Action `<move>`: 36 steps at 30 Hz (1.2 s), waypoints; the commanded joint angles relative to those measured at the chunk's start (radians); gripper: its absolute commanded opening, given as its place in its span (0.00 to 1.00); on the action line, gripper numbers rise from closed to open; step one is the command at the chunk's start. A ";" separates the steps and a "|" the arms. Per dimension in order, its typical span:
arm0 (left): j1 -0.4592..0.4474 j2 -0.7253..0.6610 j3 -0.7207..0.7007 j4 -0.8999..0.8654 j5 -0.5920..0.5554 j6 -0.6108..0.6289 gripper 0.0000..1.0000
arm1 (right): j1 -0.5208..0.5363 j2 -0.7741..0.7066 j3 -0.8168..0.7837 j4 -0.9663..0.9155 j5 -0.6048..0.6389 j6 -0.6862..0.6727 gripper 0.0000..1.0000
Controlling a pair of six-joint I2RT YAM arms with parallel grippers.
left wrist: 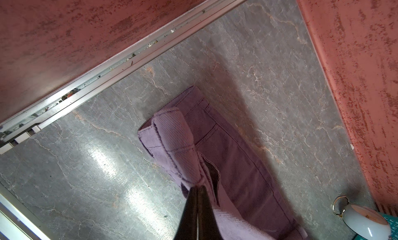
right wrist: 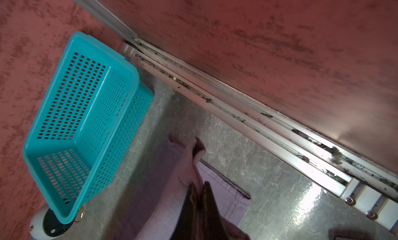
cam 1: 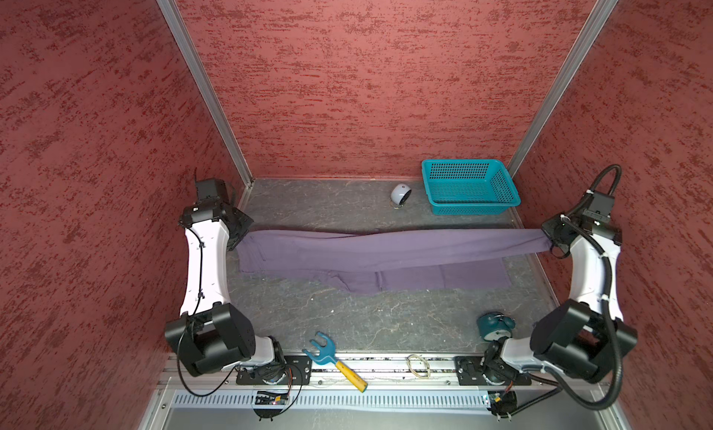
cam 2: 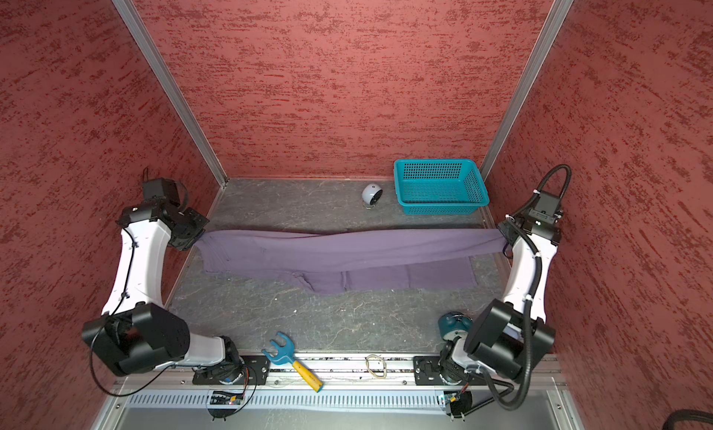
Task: Fold and stack the trousers
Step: Smooth out the trousers at the center of the table.
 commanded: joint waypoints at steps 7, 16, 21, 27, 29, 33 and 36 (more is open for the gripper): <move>0.106 -0.169 -0.036 -0.055 0.008 0.073 0.00 | -0.061 -0.230 -0.140 0.072 -0.003 0.088 0.00; 0.136 -0.227 -0.141 -0.043 -0.006 0.095 0.00 | -0.079 -0.346 -0.274 0.105 -0.003 0.127 0.00; 0.115 -0.158 -0.147 0.015 -0.057 0.055 0.00 | -0.079 -0.321 -0.355 0.160 -0.034 0.146 0.00; -0.022 0.010 -0.058 0.065 -0.145 -0.002 0.00 | -0.080 -0.280 -0.369 0.202 -0.026 0.152 0.00; -0.044 0.074 -0.008 0.063 -0.156 -0.009 0.00 | -0.079 -0.273 -0.353 0.207 -0.013 0.142 0.00; -0.059 0.162 0.022 0.073 -0.173 -0.016 0.00 | -0.078 -0.256 -0.356 0.215 -0.006 0.133 0.01; -0.065 0.227 0.025 0.084 -0.190 -0.016 0.00 | -0.078 -0.254 -0.399 0.234 -0.009 0.131 0.03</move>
